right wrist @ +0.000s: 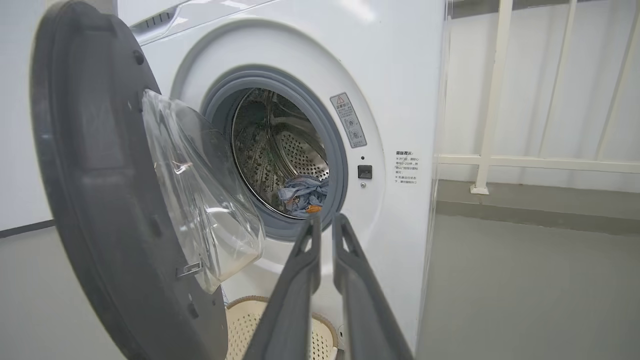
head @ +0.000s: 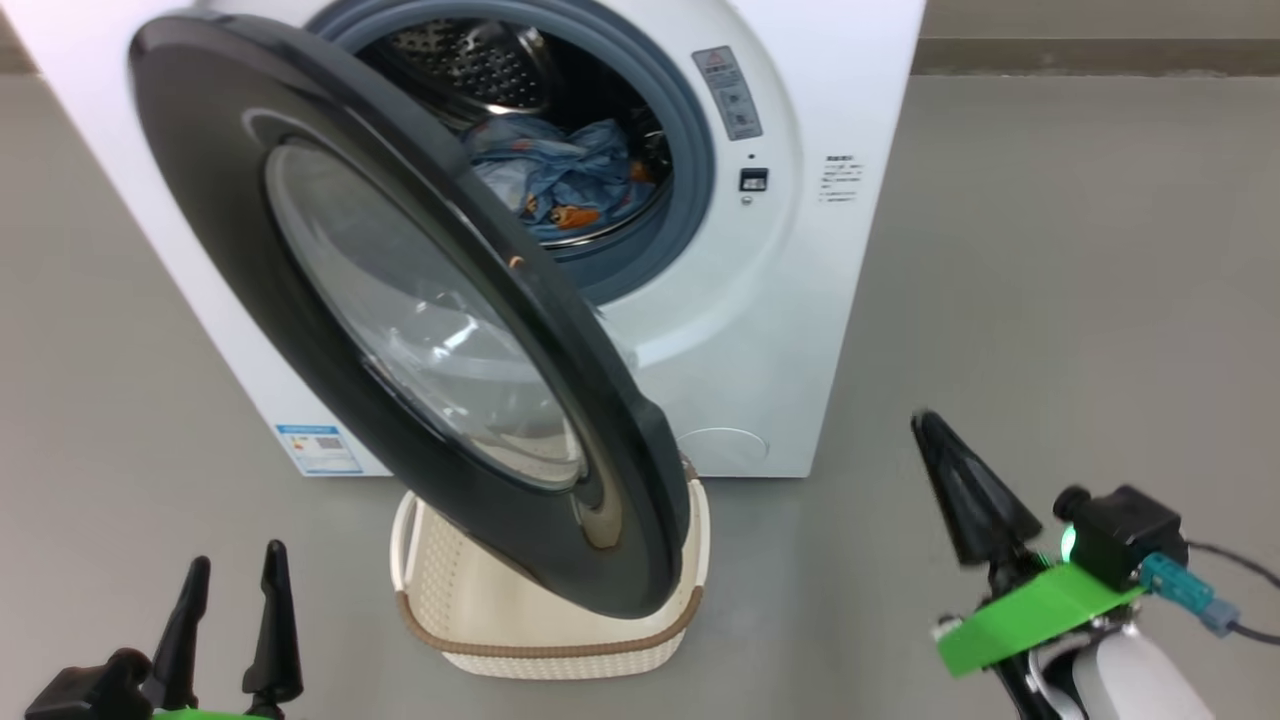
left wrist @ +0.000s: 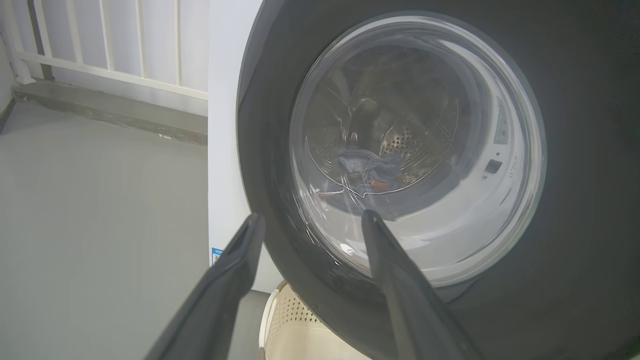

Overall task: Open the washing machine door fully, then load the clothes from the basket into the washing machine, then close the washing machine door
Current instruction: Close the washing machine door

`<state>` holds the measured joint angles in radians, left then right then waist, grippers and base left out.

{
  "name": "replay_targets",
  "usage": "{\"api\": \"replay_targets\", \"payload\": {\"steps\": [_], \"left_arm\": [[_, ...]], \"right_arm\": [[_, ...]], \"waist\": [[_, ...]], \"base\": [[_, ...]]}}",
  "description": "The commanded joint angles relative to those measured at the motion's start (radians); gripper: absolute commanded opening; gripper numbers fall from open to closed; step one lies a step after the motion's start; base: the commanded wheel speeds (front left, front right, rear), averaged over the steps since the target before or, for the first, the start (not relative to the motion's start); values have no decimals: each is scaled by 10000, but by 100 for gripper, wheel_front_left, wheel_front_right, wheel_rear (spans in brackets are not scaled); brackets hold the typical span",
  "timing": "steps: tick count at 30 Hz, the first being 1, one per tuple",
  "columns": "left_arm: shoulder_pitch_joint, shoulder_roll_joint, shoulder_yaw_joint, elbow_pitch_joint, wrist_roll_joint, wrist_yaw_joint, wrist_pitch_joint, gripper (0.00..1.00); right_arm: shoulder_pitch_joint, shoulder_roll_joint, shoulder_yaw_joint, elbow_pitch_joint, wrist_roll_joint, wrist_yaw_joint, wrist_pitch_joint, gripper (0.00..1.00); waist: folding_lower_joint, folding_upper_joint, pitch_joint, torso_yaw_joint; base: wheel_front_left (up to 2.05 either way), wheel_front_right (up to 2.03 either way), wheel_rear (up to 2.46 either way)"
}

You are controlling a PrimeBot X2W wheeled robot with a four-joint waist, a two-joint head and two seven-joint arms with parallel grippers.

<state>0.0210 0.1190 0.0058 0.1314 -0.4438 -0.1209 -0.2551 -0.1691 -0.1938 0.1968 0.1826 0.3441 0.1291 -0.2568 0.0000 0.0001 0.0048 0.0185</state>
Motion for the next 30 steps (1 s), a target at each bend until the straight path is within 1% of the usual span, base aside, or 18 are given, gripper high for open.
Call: {"api": "replay_targets", "payload": {"steps": [1,2,3,7,10,14,22,27,28,30], "left_arm": [[-267,145,314,-161,62,-57,-66,100],[-272,142,306,-148,57,-60,-66,100],[-275,137,293,-122,49,-65,-66,100],[-305,120,227,-56,34,-74,-66,100],[-330,92,170,-12,21,-79,-66,100],[-356,69,125,49,0,-84,-66,100],[-421,-21,1,181,-39,-90,-66,100],[-443,-78,-21,278,-89,-93,-66,100],[-443,-78,-21,278,-89,-93,-66,100],[-441,-96,-27,290,-96,-94,-66,100]], "right_arm": [[-514,-75,278,-606,-163,16,-49,0],[-571,-38,284,-879,-219,16,-49,0],[-658,57,333,-1459,-332,16,-49,0],[-804,242,629,-2523,-533,16,-49,0],[-906,342,895,-3129,-564,16,-49,0],[-1061,387,1444,-3609,-583,16,-49,0],[-1385,469,2730,-3698,-383,16,-49,0],[-1286,270,3483,-3051,-250,16,-49,0],[-1286,270,3483,-3051,-250,16,-49,0],[-1232,162,3741,-2651,-177,16,-49,0]], "waist": [[0,-1,5,162],[0,-1,3,226],[0,-1,0,360],[0,-1,-15,655],[0,-1,-48,877],[0,-1,-97,1155],[0,-1,-149,1772],[0,-1,-160,2179],[0,-1,-160,2179],[0,-1,-155,2340]], "base": [[0,0,0],[0,0,0],[0,0,0],[0,0,0],[0,0,0],[0,0,0],[0,0,0],[0,0,0],[0,0,0],[0,0,0]]}}
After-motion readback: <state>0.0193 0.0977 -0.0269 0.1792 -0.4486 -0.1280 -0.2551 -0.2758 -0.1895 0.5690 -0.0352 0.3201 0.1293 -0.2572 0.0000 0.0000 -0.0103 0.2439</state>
